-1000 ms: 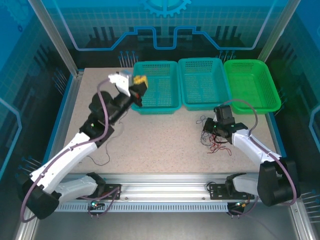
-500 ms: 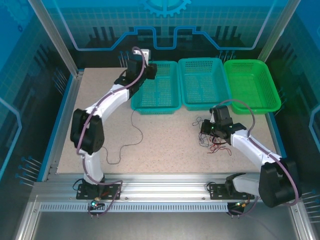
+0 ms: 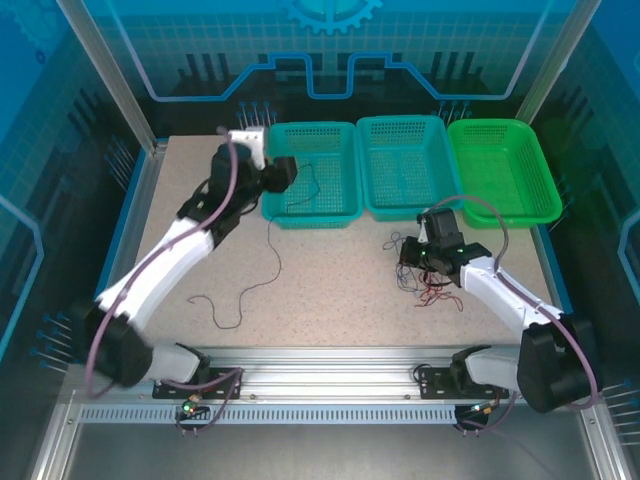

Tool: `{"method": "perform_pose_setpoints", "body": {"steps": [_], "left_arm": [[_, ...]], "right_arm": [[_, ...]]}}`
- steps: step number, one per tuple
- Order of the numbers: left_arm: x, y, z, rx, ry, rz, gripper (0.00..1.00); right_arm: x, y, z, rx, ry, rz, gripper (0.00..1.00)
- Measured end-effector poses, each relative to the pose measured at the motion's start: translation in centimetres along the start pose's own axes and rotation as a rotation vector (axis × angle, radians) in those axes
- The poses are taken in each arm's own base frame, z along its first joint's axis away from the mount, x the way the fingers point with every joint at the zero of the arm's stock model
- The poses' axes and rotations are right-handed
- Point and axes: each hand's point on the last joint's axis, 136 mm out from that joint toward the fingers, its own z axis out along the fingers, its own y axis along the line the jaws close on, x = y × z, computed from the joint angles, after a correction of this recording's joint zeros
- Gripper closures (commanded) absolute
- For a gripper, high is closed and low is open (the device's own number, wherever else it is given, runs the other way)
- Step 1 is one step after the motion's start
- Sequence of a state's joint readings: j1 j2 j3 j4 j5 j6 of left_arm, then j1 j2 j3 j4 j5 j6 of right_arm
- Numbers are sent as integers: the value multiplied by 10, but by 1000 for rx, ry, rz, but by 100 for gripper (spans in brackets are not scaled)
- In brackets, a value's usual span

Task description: Untangle the cables

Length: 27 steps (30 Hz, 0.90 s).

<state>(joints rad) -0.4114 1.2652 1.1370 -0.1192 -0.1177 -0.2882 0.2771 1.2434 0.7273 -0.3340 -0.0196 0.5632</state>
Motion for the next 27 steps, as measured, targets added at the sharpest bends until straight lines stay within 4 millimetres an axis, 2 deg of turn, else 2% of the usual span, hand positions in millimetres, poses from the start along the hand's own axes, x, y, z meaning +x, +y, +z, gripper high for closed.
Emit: {"method": "perform_pose_setpoints", "body": {"steps": [2,4,9,11,15,17,20,21,23,24,27], "left_arm": [[26,-1,-23,13,26,-11,39],[66,8,-35,-6,102,-24,38],[170,49,-29,-122,337,-53,34],[195,59,-22,-153,402,-49,33],[219,71,6,-194,442,-42,31],[231,79,20,-224,455,-39,36],[249,98,36,-287,475,-41,50],[253,103,39,-305,477,-45,62],[256,108,42,-326,473,-49,96],[254,109,43,-327,463,-51,100],[240,102,43,-304,421,-57,100]], "right_arm": [[-1,2,3,-2,8,-6,100],[0,3,7,-3,21,-10,100],[-2,5,14,-4,32,-15,100],[-1,6,14,-6,33,-19,100],[1,9,14,-11,37,-28,99],[1,9,14,-11,38,-33,99],[1,9,10,-9,35,-42,99],[1,9,8,-10,31,-46,99],[-1,10,3,-12,19,-54,99],[-2,10,0,-13,11,-57,99],[-5,11,-4,-15,-3,-61,99]]}}
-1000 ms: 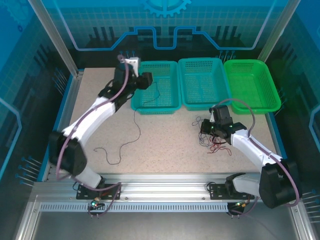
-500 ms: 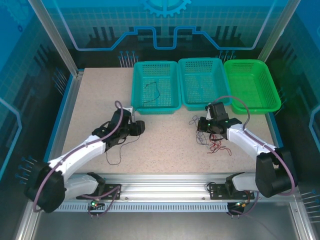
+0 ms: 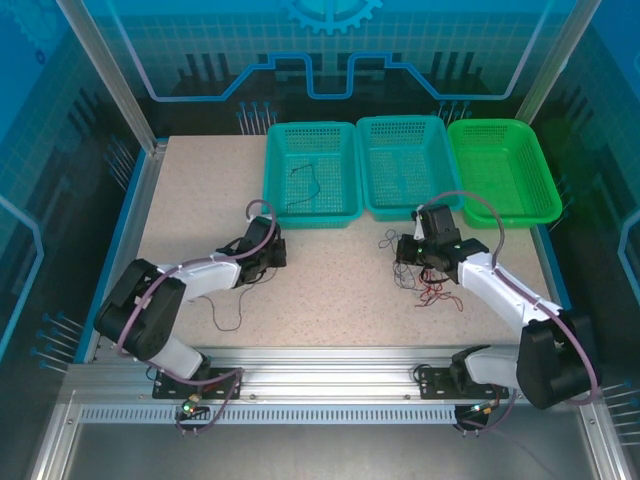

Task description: Untangle the cables

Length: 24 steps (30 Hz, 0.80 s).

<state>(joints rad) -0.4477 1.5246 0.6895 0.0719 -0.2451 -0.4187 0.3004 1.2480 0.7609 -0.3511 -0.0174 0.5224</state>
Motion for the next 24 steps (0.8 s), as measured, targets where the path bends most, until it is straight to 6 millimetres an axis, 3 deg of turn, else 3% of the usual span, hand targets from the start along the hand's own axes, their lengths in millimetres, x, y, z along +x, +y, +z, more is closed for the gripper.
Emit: {"method": "perform_pose_setpoints", "body": {"steps": [2,4,10,13,15,17,24], "left_arm": [[-15,-7,-16,30,-42,-3,100],[-43,-19,-42,77,-110,-12,100],[-170,-77,-143,261,-412,-6,100],[-216,-95,-163,287,-504,23,100],[-241,-103,-156,285,-536,31,100],[-257,-105,-136,268,-541,29,100],[-285,-107,-34,187,-443,47,100]], "right_arm": [[0,0,0,2,-2,0,99],[0,0,0,2,-2,0,99],[0,0,0,-2,-1,1,99],[0,1,0,-3,0,1,99],[0,1,-1,-3,-1,0,99],[-1,1,-4,-5,-7,-1,99],[-8,6,-28,-21,-67,-15,98]]}}
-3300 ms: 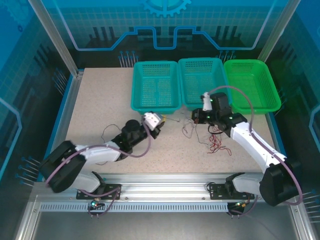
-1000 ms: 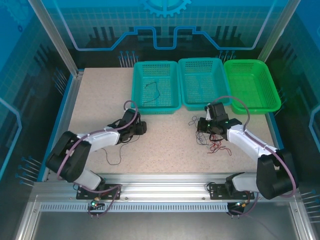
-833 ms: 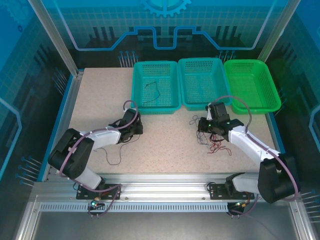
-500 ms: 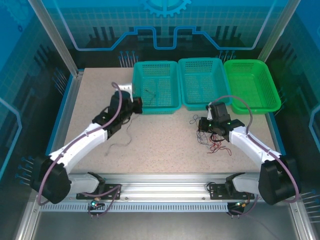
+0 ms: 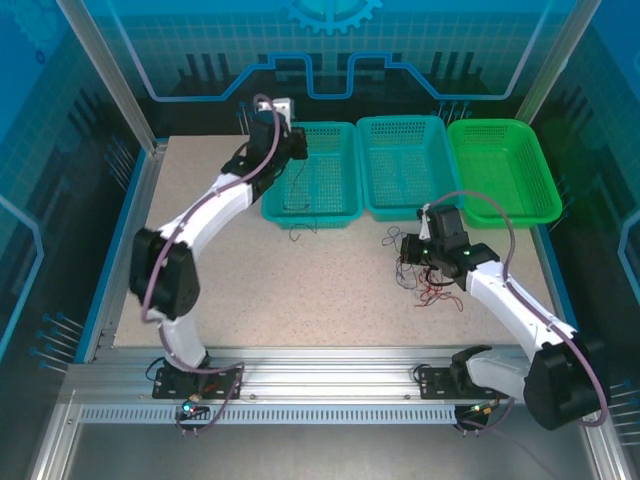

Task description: Untangle the cables

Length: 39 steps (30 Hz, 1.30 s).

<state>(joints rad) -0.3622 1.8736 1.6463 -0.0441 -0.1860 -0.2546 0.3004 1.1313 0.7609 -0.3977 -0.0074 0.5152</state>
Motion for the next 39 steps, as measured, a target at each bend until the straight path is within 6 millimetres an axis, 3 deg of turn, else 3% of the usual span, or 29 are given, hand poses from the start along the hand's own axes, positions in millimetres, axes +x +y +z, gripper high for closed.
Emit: {"method": "perform_pose_setpoints", "body": {"steps": [1,3,5,9,11,15,19,22,24,28,33,39], "left_arm": [[2,2,11,-6,7,-1,95],[10,8,33,-23,34,2,66],[22,14,48,-41,72,1,48],[48,25,58,-59,164,-2,42],[49,24,53,-47,176,-7,39],[45,16,14,8,189,-21,39],[38,1,-59,74,142,-41,39],[48,-24,-116,140,101,-26,39],[71,-50,-142,195,117,4,39],[139,-81,-157,232,232,38,39],[224,-73,-142,134,382,70,37],[265,-47,-100,-4,408,104,36]], "right_arm": [[-1,1,-2,-3,-8,-1,98],[-2,2,-5,-7,-15,-1,98],[-2,1,-6,-7,-15,-1,98],[1,0,-6,-2,-4,0,98],[2,0,-6,0,-1,0,98],[2,0,-6,0,-1,0,98],[3,-1,-3,3,7,1,98],[5,-3,4,10,21,3,98],[7,-4,10,17,35,4,98],[11,-7,19,27,66,7,98],[11,-6,21,25,72,9,98],[10,-5,19,19,67,8,98]]}}
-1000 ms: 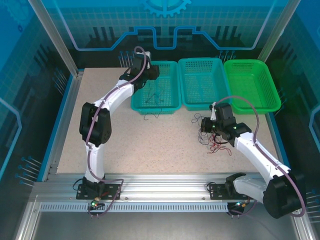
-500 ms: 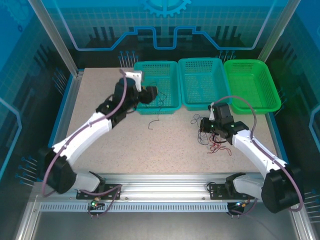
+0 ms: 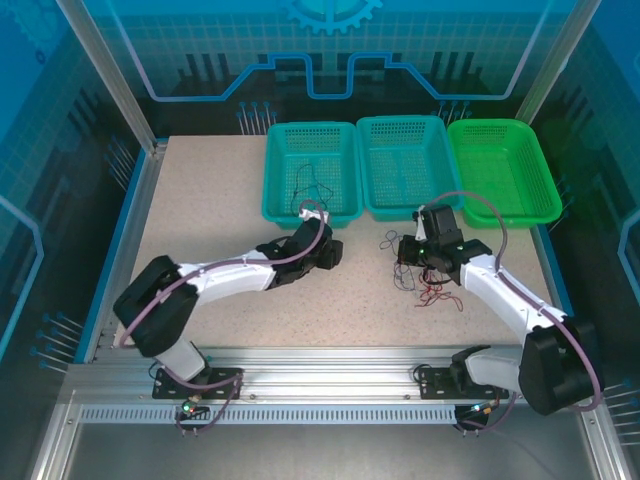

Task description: Untangle the cables

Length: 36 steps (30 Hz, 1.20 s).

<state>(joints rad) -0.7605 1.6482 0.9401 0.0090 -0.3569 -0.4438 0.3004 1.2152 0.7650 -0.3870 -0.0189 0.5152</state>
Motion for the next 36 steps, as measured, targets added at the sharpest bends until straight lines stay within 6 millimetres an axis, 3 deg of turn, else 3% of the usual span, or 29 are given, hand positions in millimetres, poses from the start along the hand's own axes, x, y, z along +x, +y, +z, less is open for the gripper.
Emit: {"method": "perform_pose_setpoints", "body": {"steps": [5,7,11,12,16,19,23,27,31,33,34,36], "left_arm": [[-1,25,38,-104,-13,1,50],[-5,31,44,-126,-28,3,62],[-17,29,45,-131,-65,8,98],[-19,28,45,-127,-72,9,100],[-22,26,40,-117,-75,9,100],[-34,21,19,-84,-88,-1,100],[-75,6,-31,-4,-171,-23,100],[-143,1,-57,43,-285,-42,100],[-202,24,-41,1,-358,-55,100],[-220,38,-15,-28,-355,-48,100],[-224,42,-3,-37,-348,-47,97],[-224,52,26,-53,-317,-35,74]], "right_arm": [[-6,4,-11,-16,-37,-5,98],[-7,5,-15,-21,-47,-6,98],[-8,6,-17,-24,-53,-7,98],[-8,6,-17,-25,-53,-7,98],[-6,5,-17,-21,-46,-6,98],[-6,4,-17,-19,-45,-6,98],[-6,4,-17,-17,-45,-6,98],[-5,5,-17,-21,-44,-5,98],[-4,6,-17,-28,-38,-5,97],[-4,6,-20,-29,-40,-6,97],[-4,6,-21,-30,-43,-6,97],[-5,8,-26,-34,-52,-7,97]]}}
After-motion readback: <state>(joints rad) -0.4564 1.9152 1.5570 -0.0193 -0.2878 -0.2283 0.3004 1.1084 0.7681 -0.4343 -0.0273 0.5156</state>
